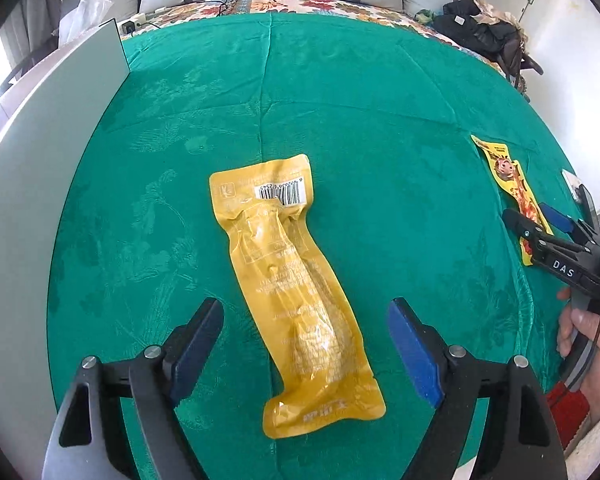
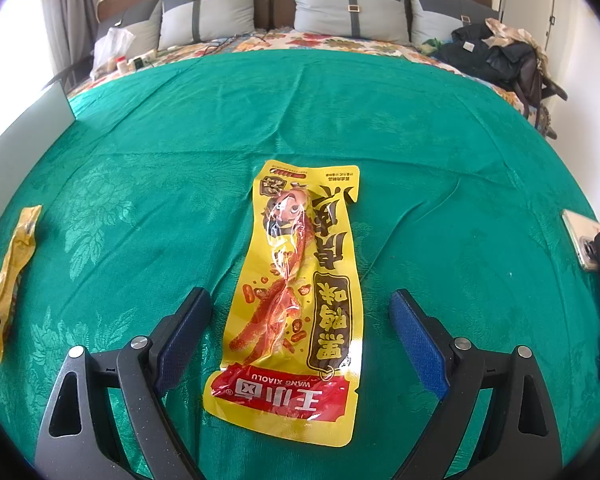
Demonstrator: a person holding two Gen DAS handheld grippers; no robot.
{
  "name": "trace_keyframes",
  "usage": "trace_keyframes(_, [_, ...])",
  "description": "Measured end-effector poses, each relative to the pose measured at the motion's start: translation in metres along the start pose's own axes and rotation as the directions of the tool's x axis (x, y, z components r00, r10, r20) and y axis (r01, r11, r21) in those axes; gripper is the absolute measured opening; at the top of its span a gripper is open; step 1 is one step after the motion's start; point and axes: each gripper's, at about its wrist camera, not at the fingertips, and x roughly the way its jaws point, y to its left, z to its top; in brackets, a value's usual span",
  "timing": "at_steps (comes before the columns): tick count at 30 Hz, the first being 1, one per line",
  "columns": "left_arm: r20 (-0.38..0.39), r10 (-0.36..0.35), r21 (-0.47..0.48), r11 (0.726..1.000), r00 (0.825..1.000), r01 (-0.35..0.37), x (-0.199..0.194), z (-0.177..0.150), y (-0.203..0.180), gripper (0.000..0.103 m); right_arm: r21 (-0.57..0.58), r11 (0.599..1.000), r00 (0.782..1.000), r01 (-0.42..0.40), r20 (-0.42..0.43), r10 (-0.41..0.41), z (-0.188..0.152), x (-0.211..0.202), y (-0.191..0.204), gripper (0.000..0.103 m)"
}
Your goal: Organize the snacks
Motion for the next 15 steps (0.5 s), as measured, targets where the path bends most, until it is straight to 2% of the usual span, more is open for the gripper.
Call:
trace_keyframes(3, [-0.025, 0.021, -0.025, 0.999, 0.999, -0.021, 0.015, -0.001, 0.002, 0.083, -0.001, 1.000, 1.000, -0.001, 0.000, 0.001, 0.000, 0.000, 0.000, 0.093])
trace_keyframes(6, [0.010, 0.096, 0.041, 0.994, 0.995, -0.097, 0.020, -0.009, -0.005, 0.095, -0.001, 1.000, 1.000, -0.001, 0.000, 0.001, 0.000, 0.000, 0.000, 0.093])
trace_keyframes(8, [0.024, 0.098, 0.023, 0.995, 0.995, -0.098, 0.021, -0.012, 0.000, 0.103, -0.001, 1.000, 1.000, -0.001, 0.000, 0.001, 0.000, -0.001, 0.000, 0.093])
trace_keyframes(9, [0.045, 0.088, -0.001, 0.996, 0.995, -0.088, 0.020, -0.013, 0.006, 0.103, -0.001, 1.000, 1.000, -0.002, 0.000, 0.002, 0.000, 0.000, 0.000, 0.093])
trace_keyframes(15, [0.148, 0.096, 0.007, 0.995, 0.984, -0.099, 0.016, -0.024, 0.010, 0.103, -0.001, 1.000, 1.000, -0.001, 0.000, 0.001, 0.000, 0.000, 0.000, 0.093])
